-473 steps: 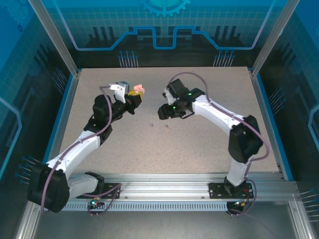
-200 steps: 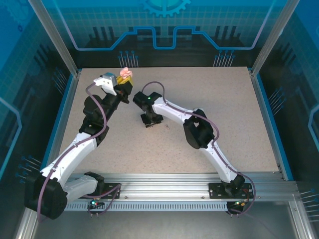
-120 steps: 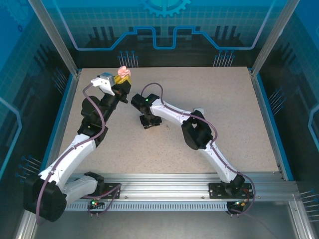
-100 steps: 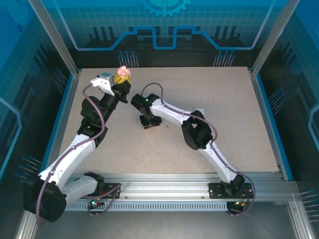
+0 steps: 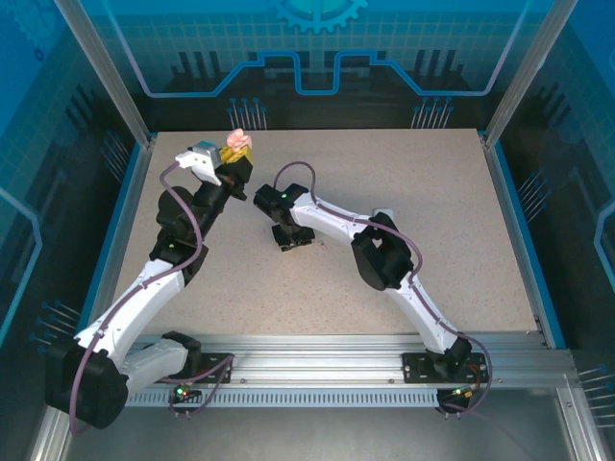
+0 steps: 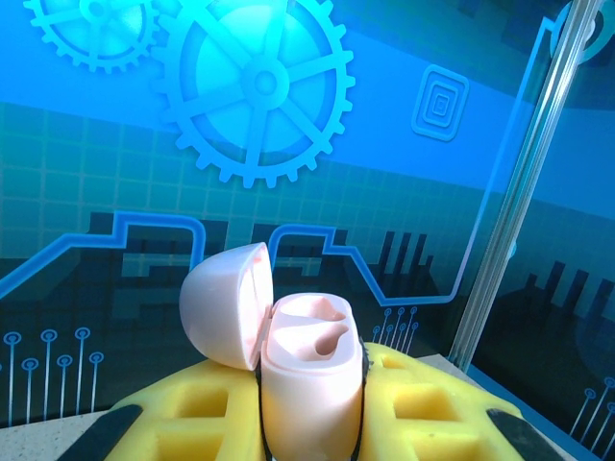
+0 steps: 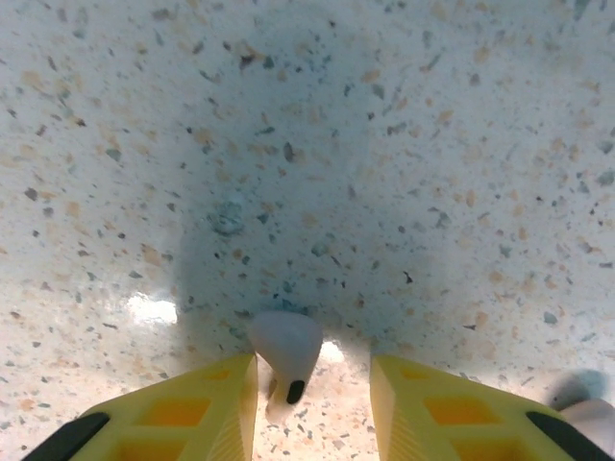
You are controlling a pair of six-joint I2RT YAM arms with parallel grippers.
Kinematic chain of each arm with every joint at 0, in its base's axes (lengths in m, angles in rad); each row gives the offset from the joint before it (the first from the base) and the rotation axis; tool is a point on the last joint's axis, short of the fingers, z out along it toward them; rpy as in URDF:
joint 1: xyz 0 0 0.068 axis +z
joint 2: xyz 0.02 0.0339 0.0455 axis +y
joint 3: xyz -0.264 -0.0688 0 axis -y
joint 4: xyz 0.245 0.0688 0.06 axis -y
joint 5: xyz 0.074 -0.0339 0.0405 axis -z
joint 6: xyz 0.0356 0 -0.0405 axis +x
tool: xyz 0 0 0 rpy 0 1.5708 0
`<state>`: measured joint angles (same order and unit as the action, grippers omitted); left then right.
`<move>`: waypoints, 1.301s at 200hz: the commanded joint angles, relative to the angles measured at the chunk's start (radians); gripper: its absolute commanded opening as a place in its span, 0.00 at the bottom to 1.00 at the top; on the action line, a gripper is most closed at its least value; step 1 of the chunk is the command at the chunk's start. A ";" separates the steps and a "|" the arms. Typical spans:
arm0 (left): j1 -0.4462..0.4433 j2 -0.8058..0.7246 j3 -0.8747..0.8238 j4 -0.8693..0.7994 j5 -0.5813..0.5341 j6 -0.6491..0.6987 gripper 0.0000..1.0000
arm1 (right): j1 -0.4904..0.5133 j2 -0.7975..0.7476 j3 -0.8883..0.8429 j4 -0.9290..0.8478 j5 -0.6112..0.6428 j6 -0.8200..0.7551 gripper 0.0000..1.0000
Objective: Insert the wireless bluetooth earbuds into the charging case
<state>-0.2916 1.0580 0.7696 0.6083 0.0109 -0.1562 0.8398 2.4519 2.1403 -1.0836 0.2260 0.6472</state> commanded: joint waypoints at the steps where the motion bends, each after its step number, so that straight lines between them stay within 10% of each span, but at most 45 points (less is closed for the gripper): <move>1: 0.005 -0.015 -0.009 0.026 -0.011 0.000 0.00 | 0.010 -0.034 -0.013 -0.044 0.013 -0.003 0.36; 260: 0.005 -0.006 -0.025 0.051 -0.015 -0.008 0.00 | -0.010 0.119 0.168 -0.092 0.012 0.173 0.35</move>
<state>-0.2916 1.0592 0.7544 0.6125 0.0109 -0.1570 0.8368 2.5309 2.2845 -1.1370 0.2100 0.8047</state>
